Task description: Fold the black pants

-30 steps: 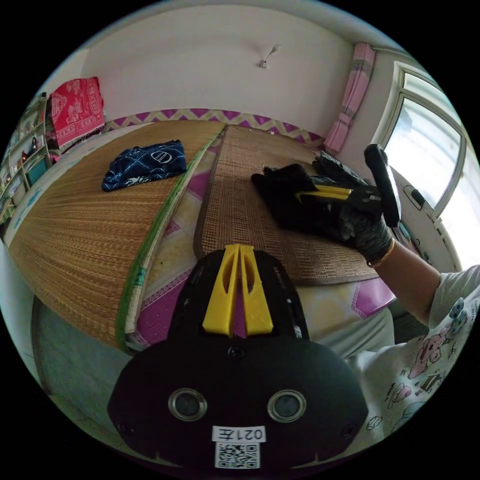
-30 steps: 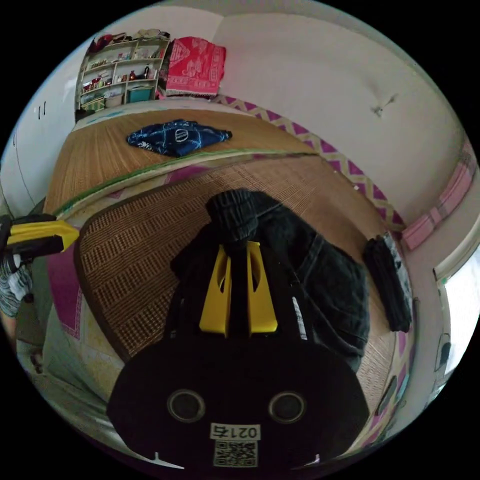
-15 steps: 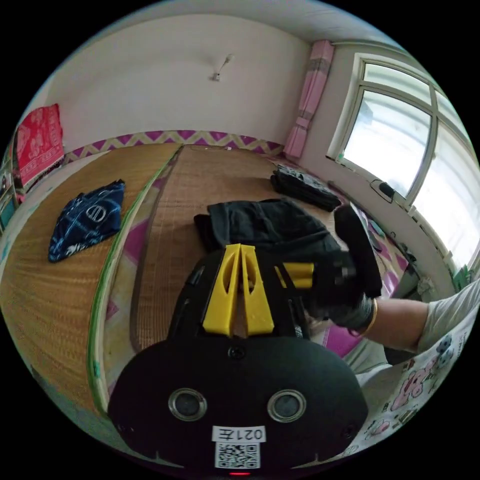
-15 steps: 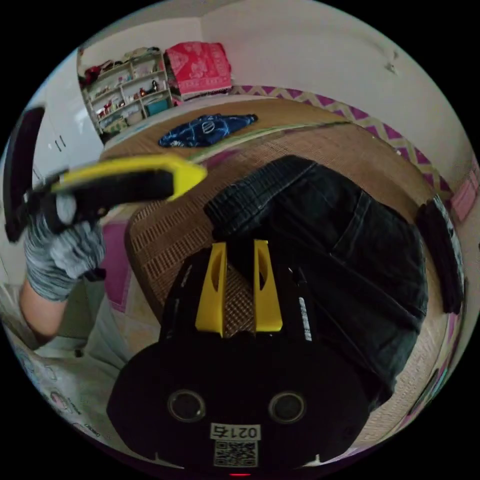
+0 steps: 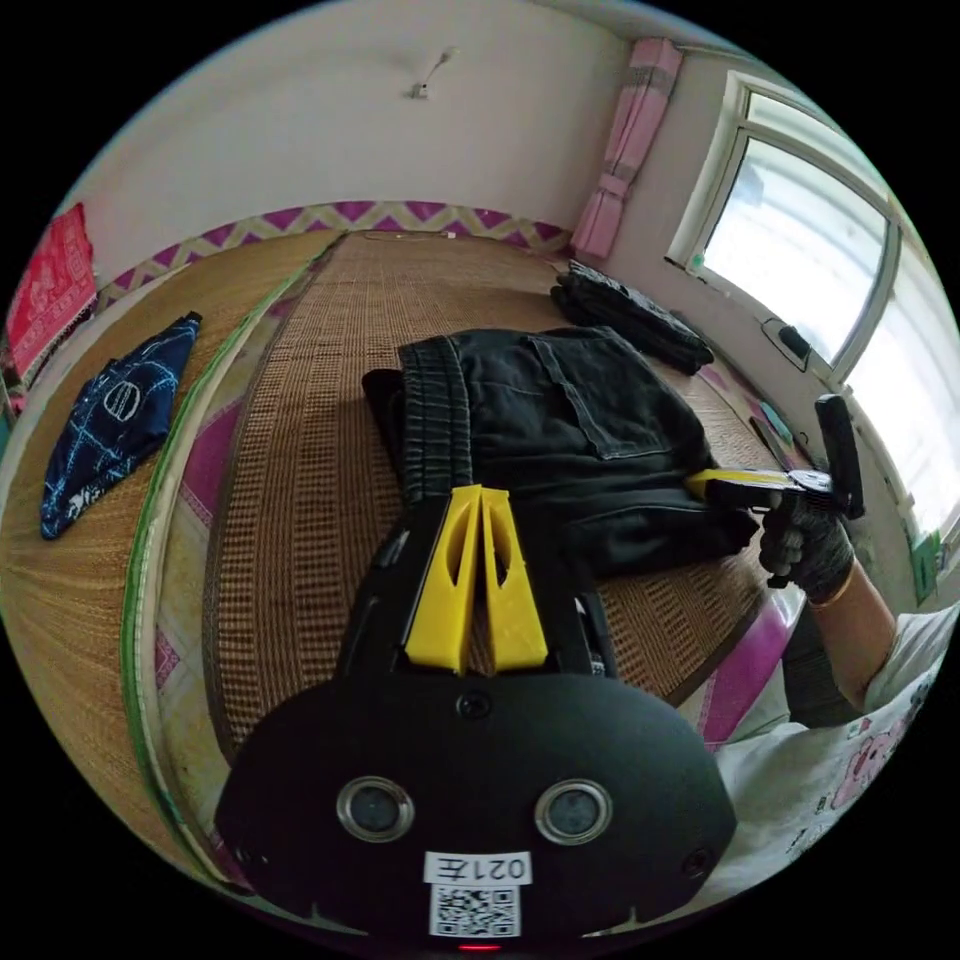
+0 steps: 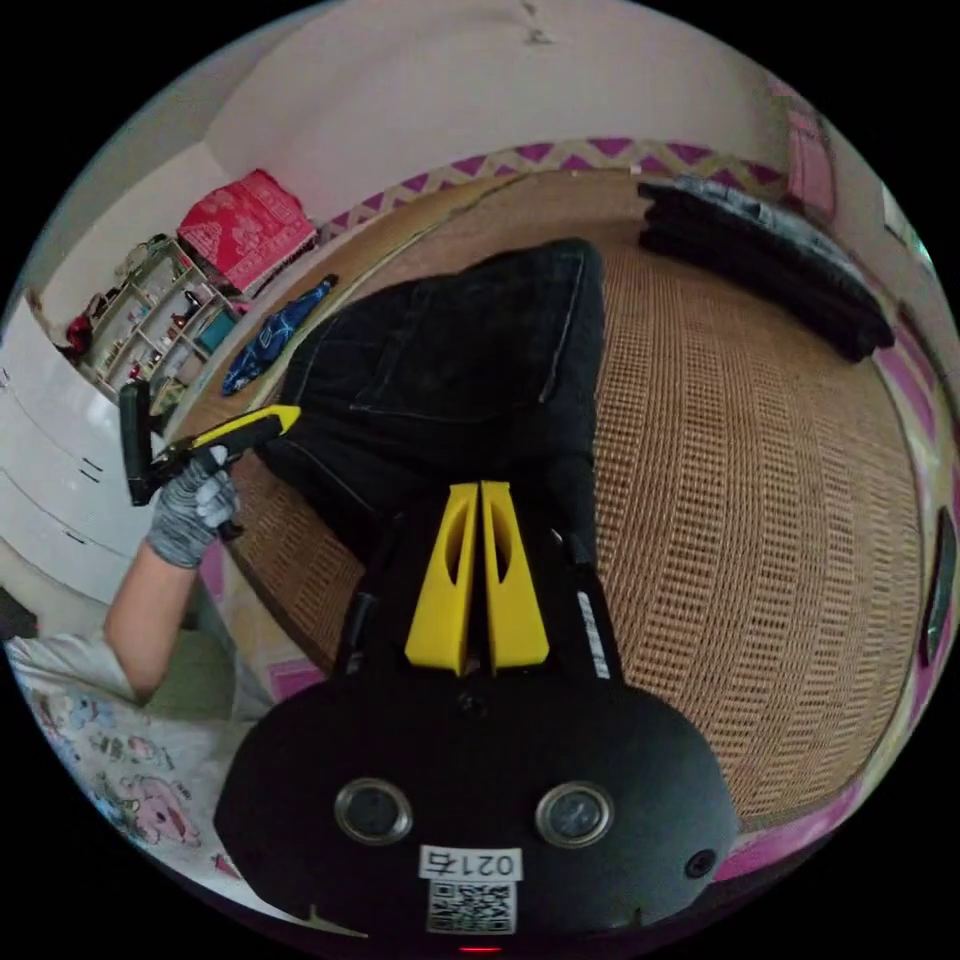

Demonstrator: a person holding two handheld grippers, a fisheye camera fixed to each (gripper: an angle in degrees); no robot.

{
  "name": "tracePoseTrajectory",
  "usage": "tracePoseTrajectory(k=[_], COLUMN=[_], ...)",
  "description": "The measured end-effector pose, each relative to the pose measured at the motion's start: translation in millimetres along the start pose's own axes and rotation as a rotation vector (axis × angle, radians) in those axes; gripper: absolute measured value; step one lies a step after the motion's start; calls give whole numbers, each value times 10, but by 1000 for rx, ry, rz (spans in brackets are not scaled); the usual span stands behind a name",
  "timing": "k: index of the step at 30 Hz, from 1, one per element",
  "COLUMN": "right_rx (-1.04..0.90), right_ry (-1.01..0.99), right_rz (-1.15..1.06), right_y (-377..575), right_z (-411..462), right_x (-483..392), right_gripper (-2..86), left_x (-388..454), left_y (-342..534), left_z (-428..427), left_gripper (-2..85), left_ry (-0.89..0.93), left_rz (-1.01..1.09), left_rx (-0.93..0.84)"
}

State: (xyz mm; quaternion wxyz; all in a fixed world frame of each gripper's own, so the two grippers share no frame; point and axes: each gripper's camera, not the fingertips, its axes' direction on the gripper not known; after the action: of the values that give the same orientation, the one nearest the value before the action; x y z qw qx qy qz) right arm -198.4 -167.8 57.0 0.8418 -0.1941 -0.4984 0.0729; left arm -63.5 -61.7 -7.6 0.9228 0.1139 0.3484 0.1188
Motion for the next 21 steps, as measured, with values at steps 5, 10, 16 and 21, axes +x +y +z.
tracePoseTrajectory(k=[5,10,16,21], right_rx=[158,14,-58,-51], right_ry=[-21,103,105,-63], right_rz=[-12,-63,-68,11], right_y=[91,-396,-64,350], right_z=[-531,-437,-592,-855], right_x=[74,236,469,661], right_gripper=[19,53,59,97], left_x=[-86,-6,-290,-69], left_y=[-154,-618,-689,-766], left_z=[-167,19,436,340], left_gripper=[-10,-10,-10,-10], left_ry=[78,-18,33,34], left_rz=[-45,67,53,97], left_rx=[86,35,-73,0])
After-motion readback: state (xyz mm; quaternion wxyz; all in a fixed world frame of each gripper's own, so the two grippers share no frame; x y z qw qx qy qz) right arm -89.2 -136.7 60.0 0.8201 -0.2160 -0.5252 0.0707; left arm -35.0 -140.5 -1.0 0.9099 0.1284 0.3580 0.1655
